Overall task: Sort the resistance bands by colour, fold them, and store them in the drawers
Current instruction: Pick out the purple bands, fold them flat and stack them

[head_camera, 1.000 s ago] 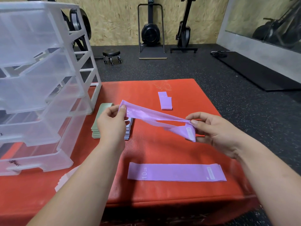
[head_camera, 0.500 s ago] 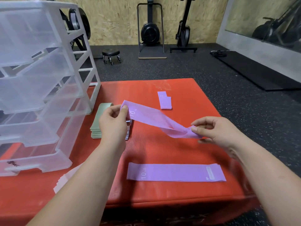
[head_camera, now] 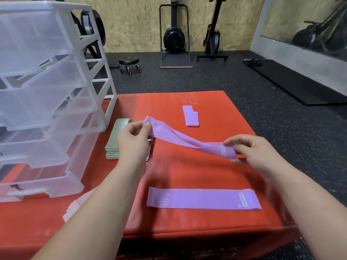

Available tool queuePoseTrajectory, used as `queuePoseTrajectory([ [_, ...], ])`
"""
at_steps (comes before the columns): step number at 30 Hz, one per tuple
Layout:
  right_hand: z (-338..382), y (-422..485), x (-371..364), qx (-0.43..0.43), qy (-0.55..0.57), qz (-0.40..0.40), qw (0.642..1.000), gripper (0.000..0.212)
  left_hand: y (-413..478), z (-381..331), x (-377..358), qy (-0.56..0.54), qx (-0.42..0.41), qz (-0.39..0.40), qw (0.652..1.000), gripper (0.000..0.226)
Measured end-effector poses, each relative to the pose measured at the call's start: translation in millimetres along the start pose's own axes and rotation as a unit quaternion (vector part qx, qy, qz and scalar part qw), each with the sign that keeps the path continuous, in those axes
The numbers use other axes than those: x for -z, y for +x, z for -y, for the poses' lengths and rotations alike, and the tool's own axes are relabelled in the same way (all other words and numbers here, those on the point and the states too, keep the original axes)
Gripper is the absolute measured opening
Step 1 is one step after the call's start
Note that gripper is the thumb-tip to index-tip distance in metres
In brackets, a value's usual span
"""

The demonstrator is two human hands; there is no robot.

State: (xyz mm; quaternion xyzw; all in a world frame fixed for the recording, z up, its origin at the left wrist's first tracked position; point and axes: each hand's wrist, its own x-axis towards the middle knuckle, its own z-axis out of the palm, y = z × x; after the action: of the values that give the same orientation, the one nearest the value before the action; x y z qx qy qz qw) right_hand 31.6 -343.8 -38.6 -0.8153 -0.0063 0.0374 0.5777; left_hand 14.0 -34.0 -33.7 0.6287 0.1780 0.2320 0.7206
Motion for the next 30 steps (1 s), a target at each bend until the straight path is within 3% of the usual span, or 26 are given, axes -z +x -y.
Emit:
queuePoseTrajectory([
  [2,-5,3,-4,-0.004,-0.093,-0.033,0.995,0.039,-2,0,-3,-0.017,0.002,0.033,0.999,0.019],
  [5,-2,-1,-9,0.009,-0.215,-0.062,0.975,0.021,-7,-2,-8,-0.063,0.01,0.1,0.993,0.022],
  [7,0,-5,-11,0.02,-0.258,-0.098,0.961,0.032,-11,-2,-11,-0.088,0.014,0.12,0.989,0.022],
  [9,-2,-4,-12,0.035,-0.22,-0.103,0.97,0.025,-10,-1,-11,-0.08,0.012,0.103,0.991,0.015],
  [11,-2,-4,-11,0.029,-0.105,-0.055,0.992,0.015,-7,0,-9,-0.059,0.014,0.062,0.996,0.01],
  [14,2,-5,-5,0.03,-0.015,0.003,0.999,0.029,-1,4,-4,-0.038,0.028,0.029,0.998,0.015],
  [17,0,-1,4,0.066,-0.063,0.025,0.996,0.035,1,5,-2,-0.037,0.036,0.033,0.998,0.018],
  [22,-10,4,1,0.099,-0.319,-0.009,0.943,0.023,-9,0,-9,-0.079,0.055,0.124,0.988,0.014],
  [26,-9,5,-21,0.114,-0.318,-0.013,0.941,0.016,-22,-2,-17,-0.067,0.046,0.2,0.976,0.016],
  [30,2,2,-52,0.093,-0.231,0.041,0.968,0.032,-29,-2,-21,-0.085,0.052,0.256,0.961,0.023],
])
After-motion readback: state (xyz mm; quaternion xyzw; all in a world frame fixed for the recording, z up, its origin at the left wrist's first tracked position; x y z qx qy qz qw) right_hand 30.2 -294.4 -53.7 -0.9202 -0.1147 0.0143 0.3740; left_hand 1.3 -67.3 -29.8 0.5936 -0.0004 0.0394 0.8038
